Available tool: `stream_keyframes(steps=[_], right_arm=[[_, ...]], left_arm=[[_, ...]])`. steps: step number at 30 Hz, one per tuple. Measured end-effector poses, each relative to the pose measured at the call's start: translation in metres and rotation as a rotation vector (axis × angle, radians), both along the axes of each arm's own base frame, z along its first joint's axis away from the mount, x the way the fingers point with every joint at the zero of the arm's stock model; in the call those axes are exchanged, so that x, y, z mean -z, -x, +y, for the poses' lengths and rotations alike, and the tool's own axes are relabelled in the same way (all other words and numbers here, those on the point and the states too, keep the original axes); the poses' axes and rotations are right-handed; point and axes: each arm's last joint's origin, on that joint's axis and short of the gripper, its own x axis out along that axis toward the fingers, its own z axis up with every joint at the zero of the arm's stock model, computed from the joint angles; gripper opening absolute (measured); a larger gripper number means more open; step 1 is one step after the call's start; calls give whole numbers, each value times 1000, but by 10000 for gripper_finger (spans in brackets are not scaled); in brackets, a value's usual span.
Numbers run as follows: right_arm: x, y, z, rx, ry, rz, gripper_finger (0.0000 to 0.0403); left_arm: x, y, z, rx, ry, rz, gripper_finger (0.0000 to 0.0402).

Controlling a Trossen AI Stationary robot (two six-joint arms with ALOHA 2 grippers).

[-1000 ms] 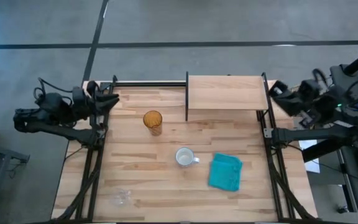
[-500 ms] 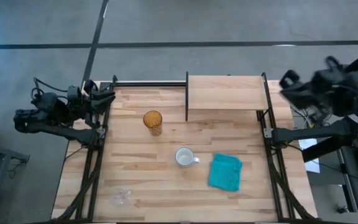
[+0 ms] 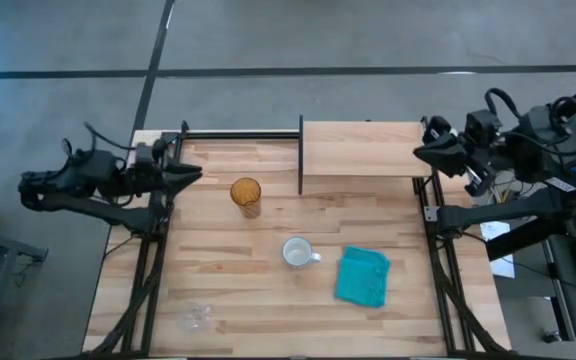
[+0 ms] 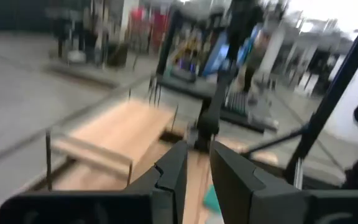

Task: Stack small to large cups/mugs on shelf
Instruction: Put the transparent mug on the shelf

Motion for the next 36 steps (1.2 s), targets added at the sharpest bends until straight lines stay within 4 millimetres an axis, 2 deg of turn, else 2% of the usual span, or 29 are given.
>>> stream_keyframes(steps=[7,12,23,28,33,36], right_arm=[[6,-20,-1,-1,-8,67,28],[7,-29,-2,4,16,79,28],[13,-49,-3,-1,-11,137,28],[16,-61,-4,0,-12,164,28],[24,-75,-4,-7,30,218,28],[33,-81,-4,-28,49,304,28]], left_arm=[[-11,-5,-1,18,15,127,57],[-22,-17,-5,80,17,234,57],[-35,-56,-11,99,-3,561,57],[-41,-73,-14,147,-25,587,57],[-34,-96,-17,163,-66,646,57],[-33,-102,-18,165,-72,659,57]])
